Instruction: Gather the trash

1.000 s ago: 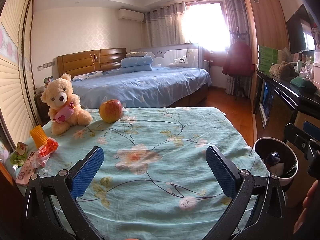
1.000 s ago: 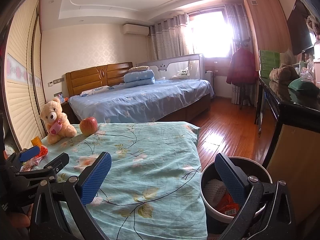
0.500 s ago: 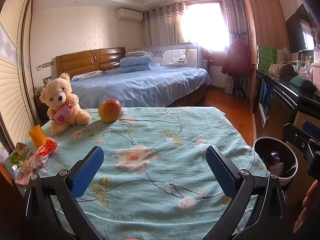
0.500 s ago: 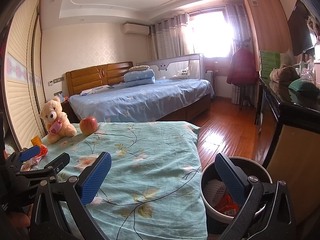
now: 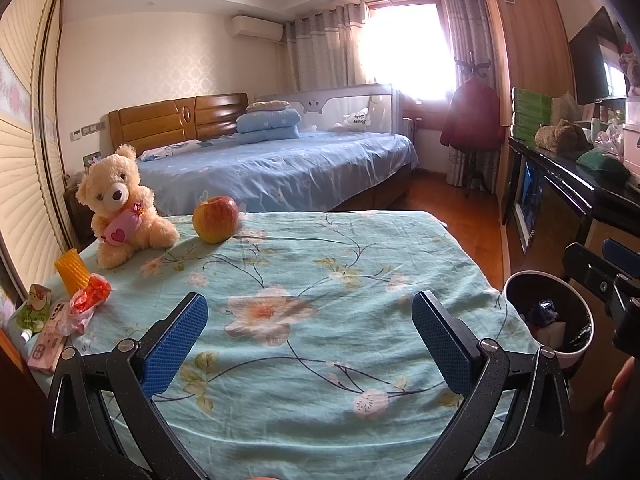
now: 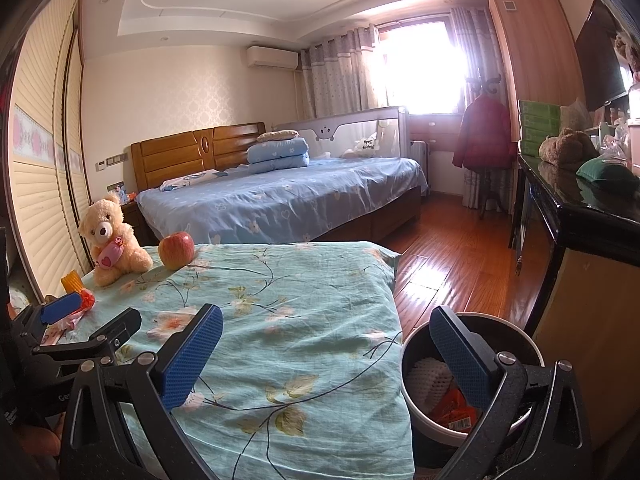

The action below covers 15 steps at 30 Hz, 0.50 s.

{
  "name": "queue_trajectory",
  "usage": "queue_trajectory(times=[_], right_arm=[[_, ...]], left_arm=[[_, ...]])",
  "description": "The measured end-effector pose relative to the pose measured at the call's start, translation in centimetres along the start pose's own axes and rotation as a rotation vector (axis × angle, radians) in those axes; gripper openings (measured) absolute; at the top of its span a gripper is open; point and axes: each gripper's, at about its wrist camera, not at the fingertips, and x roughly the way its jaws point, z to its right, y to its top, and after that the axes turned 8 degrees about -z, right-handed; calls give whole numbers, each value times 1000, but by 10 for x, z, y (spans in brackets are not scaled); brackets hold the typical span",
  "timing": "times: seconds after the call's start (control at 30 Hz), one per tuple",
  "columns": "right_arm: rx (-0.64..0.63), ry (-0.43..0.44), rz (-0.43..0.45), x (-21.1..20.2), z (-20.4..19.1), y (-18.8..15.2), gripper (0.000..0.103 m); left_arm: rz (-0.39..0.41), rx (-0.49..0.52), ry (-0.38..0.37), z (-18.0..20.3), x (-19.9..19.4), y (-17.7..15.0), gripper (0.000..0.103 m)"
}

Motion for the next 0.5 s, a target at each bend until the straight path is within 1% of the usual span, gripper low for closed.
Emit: queue_trajectory(times=[0.5], right_arm=[[-4,0,-29,7,2,-4,103]], left_arm=[[-20,-3,-8,-4,6,-3,103]])
